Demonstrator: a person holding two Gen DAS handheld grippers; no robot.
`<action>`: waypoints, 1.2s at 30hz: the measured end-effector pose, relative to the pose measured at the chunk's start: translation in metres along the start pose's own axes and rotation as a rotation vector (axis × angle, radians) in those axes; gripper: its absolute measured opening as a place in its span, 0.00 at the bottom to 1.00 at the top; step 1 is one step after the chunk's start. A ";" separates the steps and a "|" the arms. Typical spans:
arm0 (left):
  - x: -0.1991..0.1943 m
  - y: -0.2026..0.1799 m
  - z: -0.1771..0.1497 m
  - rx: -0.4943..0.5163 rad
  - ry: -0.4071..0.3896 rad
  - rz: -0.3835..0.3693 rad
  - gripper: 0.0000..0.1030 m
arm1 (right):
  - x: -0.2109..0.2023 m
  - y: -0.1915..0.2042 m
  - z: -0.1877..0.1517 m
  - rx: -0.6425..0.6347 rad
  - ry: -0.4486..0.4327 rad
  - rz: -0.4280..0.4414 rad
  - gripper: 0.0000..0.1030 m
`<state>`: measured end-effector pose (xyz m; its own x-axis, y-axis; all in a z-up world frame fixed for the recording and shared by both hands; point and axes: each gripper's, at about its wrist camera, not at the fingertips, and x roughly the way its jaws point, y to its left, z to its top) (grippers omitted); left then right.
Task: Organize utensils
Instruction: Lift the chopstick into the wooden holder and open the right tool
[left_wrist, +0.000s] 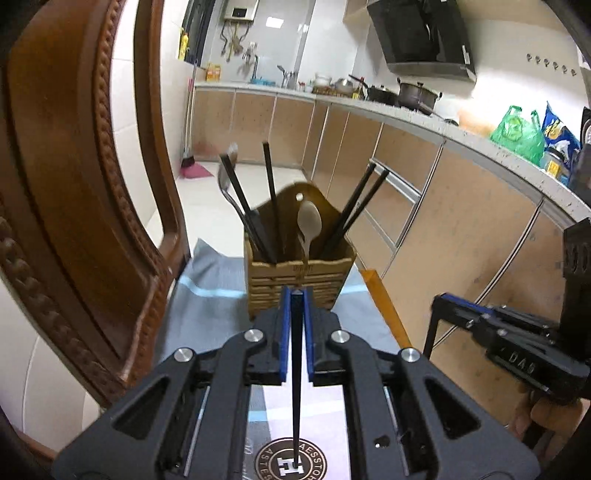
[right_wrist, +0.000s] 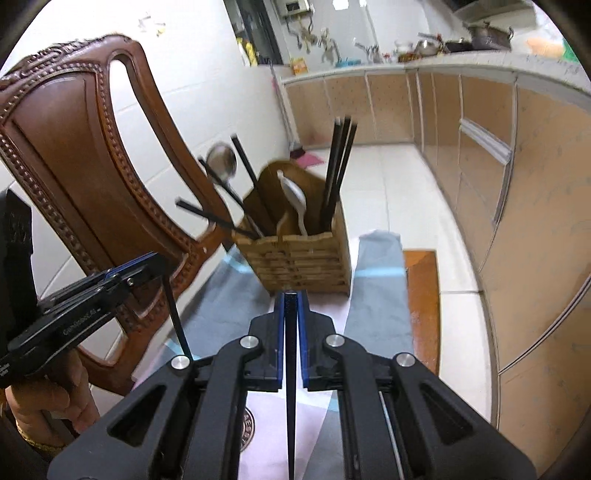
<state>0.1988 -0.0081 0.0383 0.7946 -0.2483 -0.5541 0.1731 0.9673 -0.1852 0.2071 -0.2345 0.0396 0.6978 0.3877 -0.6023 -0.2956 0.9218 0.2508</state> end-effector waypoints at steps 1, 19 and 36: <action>-0.008 0.001 0.001 0.003 -0.010 0.004 0.06 | -0.006 0.003 0.002 0.001 -0.016 -0.010 0.07; -0.047 0.046 0.015 -0.050 -0.055 -0.020 0.06 | -0.031 0.035 0.138 -0.035 -0.213 -0.106 0.07; -0.038 0.058 0.014 -0.064 -0.032 -0.010 0.06 | 0.067 0.007 0.151 0.036 -0.139 -0.171 0.12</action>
<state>0.1864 0.0580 0.0601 0.8115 -0.2556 -0.5255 0.1448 0.9592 -0.2429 0.3499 -0.2016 0.1155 0.8196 0.2204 -0.5288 -0.1437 0.9726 0.1827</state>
